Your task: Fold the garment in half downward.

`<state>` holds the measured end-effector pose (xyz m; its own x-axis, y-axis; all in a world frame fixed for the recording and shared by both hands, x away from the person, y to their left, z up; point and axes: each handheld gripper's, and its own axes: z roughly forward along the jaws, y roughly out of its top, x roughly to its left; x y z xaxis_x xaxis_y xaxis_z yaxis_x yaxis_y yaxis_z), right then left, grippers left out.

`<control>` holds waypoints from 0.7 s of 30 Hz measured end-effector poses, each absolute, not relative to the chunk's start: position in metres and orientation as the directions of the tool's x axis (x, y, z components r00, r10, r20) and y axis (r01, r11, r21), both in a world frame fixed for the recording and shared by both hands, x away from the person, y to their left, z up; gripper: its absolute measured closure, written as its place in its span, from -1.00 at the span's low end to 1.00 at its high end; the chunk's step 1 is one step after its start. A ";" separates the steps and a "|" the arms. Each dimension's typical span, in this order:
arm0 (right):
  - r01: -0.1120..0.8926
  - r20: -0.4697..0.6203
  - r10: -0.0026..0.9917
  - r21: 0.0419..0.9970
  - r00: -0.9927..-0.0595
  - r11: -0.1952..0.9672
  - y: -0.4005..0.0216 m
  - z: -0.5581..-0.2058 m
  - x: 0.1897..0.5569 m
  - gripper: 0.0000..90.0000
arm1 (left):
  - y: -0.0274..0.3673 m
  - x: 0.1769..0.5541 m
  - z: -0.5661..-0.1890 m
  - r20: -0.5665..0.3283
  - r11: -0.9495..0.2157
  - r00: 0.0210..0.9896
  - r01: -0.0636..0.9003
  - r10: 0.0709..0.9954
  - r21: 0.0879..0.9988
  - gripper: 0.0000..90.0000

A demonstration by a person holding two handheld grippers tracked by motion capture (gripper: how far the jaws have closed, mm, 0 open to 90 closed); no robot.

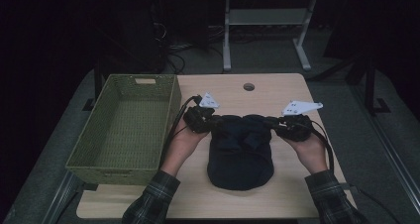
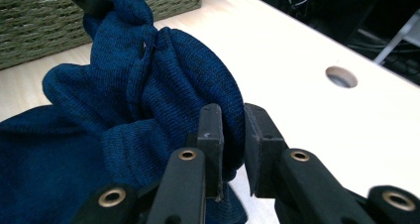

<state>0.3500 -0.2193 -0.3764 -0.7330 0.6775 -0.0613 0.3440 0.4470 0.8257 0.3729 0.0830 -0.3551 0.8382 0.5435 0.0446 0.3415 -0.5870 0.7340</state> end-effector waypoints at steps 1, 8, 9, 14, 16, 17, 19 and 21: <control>0.349 -0.054 0.677 0.826 -0.734 0.443 -0.220 -0.378 0.349 0.75 | 0.083 0.372 -0.356 0.041 -0.588 0.840 0.343 0.541 0.733 0.79; 0.373 -0.022 0.666 0.814 -0.746 0.445 -0.221 -0.382 0.343 0.73 | 0.087 0.368 -0.365 -0.024 -0.571 0.849 0.375 0.527 0.730 0.78; 0.378 -0.012 0.664 0.815 -0.747 0.440 -0.221 -0.383 0.341 0.73 | 0.088 0.367 -0.366 -0.027 -0.573 0.851 0.376 0.525 0.728 0.78; 0.395 0.010 0.653 0.804 -0.757 0.445 -0.221 -0.387 0.336 0.71 | 0.090 0.362 -0.372 -0.039 -0.582 0.857 0.381 0.513 0.719 0.77; 0.398 0.015 0.651 0.801 -0.759 0.446 -0.221 -0.388 0.334 0.70 | 0.090 0.360 -0.375 -0.053 -0.575 0.856 0.390 0.515 0.719 0.76; 0.397 0.014 0.650 0.801 -0.760 0.447 -0.221 -0.388 0.333 0.70 | 0.091 0.360 -0.375 -0.053 -0.579 0.858 0.389 0.511 0.717 0.76; 0.394 0.014 0.646 0.803 -0.763 0.448 -0.220 -0.389 0.330 0.69 | 0.092 0.358 -0.377 -0.063 -0.578 0.858 0.395 0.509 0.714 0.76; 0.401 0.022 0.641 0.796 -0.768 0.454 -0.219 -0.392 0.328 0.68 | 0.093 0.356 -0.379 -0.065 -0.584 0.862 0.394 0.503 0.709 0.75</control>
